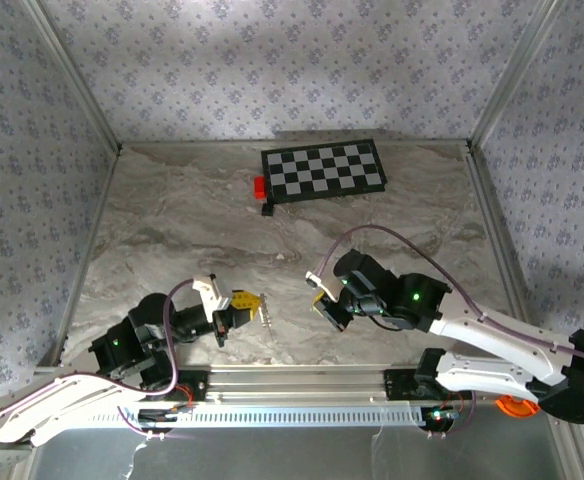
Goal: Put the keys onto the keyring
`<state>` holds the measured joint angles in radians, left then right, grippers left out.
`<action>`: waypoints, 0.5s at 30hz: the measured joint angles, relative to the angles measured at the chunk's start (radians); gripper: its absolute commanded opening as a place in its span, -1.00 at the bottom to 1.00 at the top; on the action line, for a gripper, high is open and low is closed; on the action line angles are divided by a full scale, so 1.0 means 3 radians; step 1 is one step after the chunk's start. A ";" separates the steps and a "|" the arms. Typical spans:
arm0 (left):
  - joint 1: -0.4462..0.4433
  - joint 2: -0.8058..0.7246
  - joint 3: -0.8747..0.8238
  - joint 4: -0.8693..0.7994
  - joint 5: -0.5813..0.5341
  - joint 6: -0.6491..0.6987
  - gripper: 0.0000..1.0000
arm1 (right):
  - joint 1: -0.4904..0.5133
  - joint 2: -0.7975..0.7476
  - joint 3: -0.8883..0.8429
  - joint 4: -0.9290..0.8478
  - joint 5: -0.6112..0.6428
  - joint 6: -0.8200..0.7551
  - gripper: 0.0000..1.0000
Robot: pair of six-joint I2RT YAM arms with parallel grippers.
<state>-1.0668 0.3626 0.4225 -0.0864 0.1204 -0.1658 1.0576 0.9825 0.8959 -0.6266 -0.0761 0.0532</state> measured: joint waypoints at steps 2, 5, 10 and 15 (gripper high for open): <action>0.0000 0.0015 0.0048 -0.0034 0.0008 0.0000 -1.00 | 0.0005 -0.0061 0.0033 -0.0006 -0.0132 -0.0058 -1.00; 0.0000 0.0022 0.0089 -0.0052 0.0037 0.0000 -1.00 | 0.0011 -0.0154 0.0083 -0.0024 -0.0326 -0.0136 -1.00; 0.0000 0.0083 0.0092 -0.0055 0.0182 0.0020 -1.00 | 0.0011 -0.0323 0.0140 -0.0033 -0.0624 -0.0224 -1.00; -0.0001 0.0170 0.0114 -0.0053 0.0458 0.0065 -1.00 | 0.0019 -0.0371 0.0233 -0.0036 -0.0819 -0.0277 -1.00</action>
<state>-1.0672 0.4137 0.4568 -0.1024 0.2577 -0.1463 1.0634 0.8711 0.9657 -0.6373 -0.3218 -0.0299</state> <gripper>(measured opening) 0.047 0.051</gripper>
